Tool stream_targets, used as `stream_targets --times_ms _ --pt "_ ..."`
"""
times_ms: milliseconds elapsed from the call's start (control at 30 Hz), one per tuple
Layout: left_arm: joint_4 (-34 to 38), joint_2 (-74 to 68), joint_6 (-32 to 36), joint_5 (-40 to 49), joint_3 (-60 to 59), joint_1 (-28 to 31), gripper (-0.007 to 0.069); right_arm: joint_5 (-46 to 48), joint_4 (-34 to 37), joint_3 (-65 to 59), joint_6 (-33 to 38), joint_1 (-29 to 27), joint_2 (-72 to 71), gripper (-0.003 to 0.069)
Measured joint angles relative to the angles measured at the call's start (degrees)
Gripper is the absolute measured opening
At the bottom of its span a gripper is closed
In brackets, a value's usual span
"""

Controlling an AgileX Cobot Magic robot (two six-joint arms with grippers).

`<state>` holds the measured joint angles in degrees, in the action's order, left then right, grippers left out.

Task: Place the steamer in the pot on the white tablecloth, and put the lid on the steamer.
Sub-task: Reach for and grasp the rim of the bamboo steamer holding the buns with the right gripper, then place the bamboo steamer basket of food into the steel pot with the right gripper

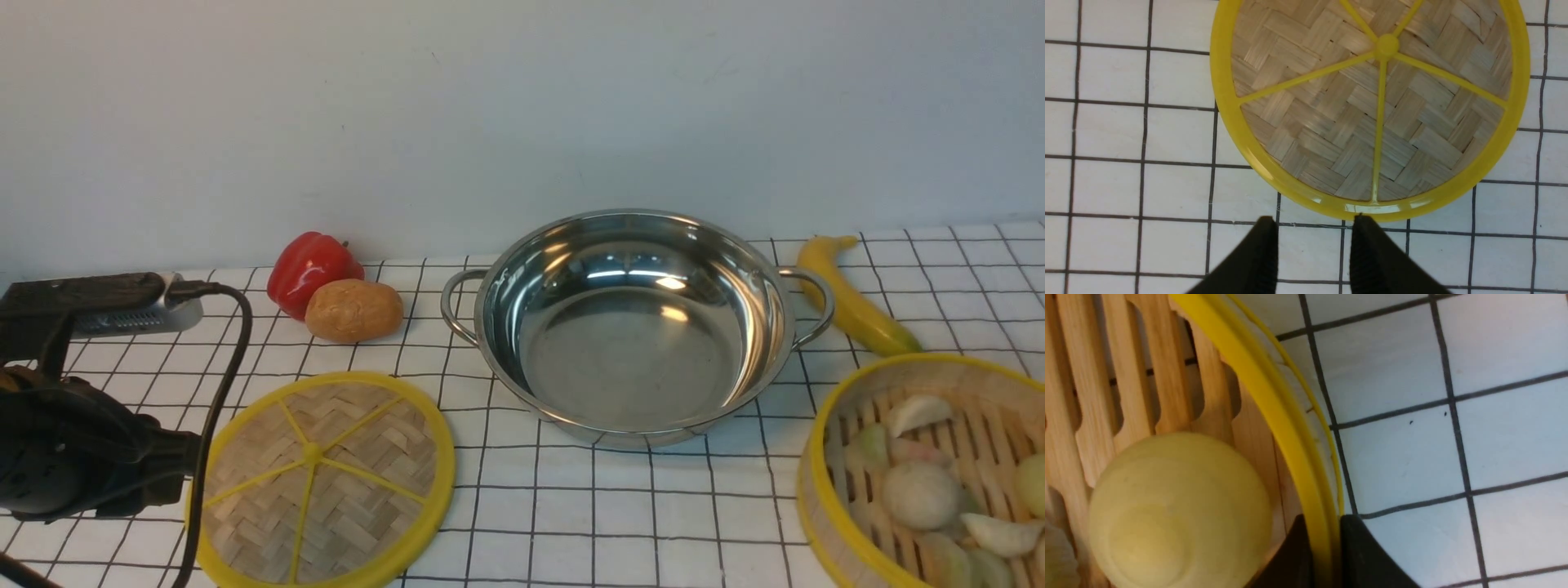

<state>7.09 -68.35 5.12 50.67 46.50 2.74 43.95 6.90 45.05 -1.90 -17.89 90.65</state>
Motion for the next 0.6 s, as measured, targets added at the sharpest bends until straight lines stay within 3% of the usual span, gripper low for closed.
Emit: stream_targets --times_ms 400,600 --pt "0.0 0.0 0.0 0.0 0.0 0.0 0.0243 19.0 -1.6 12.9 1.0 0.0 -5.2 0.0077" --pt "0.0 0.0 0.0 0.0 0.0 0.0 0.0243 25.2 3.7 20.4 2.6 0.3 -5.4 0.0077"
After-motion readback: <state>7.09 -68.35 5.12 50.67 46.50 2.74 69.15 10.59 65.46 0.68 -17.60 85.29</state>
